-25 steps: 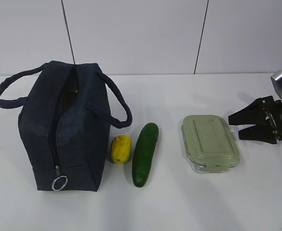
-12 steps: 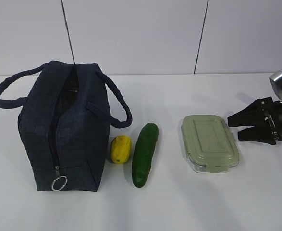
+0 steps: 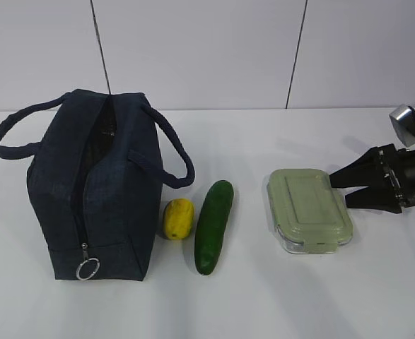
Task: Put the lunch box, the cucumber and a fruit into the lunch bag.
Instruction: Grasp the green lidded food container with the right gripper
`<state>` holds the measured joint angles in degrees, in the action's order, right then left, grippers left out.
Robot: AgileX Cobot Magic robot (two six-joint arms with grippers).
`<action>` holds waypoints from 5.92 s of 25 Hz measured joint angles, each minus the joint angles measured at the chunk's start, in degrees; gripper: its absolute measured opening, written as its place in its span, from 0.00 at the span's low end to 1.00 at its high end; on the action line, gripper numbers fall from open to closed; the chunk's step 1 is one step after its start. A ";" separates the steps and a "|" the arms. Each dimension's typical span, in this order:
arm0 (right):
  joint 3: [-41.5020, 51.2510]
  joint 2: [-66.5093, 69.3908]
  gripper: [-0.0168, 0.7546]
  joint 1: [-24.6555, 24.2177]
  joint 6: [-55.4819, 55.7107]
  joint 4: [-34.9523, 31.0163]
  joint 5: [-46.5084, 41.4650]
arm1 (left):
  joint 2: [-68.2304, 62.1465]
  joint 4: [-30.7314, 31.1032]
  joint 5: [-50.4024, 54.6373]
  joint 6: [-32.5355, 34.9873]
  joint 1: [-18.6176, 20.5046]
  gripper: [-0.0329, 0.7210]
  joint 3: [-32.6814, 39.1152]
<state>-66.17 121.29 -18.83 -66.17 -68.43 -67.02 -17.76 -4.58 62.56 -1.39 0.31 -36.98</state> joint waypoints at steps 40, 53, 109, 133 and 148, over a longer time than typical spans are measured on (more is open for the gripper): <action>-0.24 4.65 0.78 2.53 0.73 -1.69 0.10 | 0.00 -0.12 0.10 0.00 0.00 0.48 0.00; -1.13 4.65 0.78 2.53 0.86 -0.64 0.10 | 0.00 -0.22 0.10 0.00 0.00 0.48 0.00; -1.13 4.65 0.60 2.53 3.60 -0.22 0.33 | 0.00 -0.22 0.10 0.00 0.00 0.48 0.00; -1.13 4.77 0.54 2.53 3.94 -0.13 0.34 | 0.00 -0.22 0.10 0.00 0.00 0.48 0.00; -1.13 4.77 0.54 2.53 4.04 -0.13 0.34 | 0.00 -0.22 0.10 0.00 0.00 0.48 0.00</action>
<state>-67.30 126.06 -16.30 -62.12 -68.56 -66.68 -17.76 -4.80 62.66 -1.39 0.31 -36.98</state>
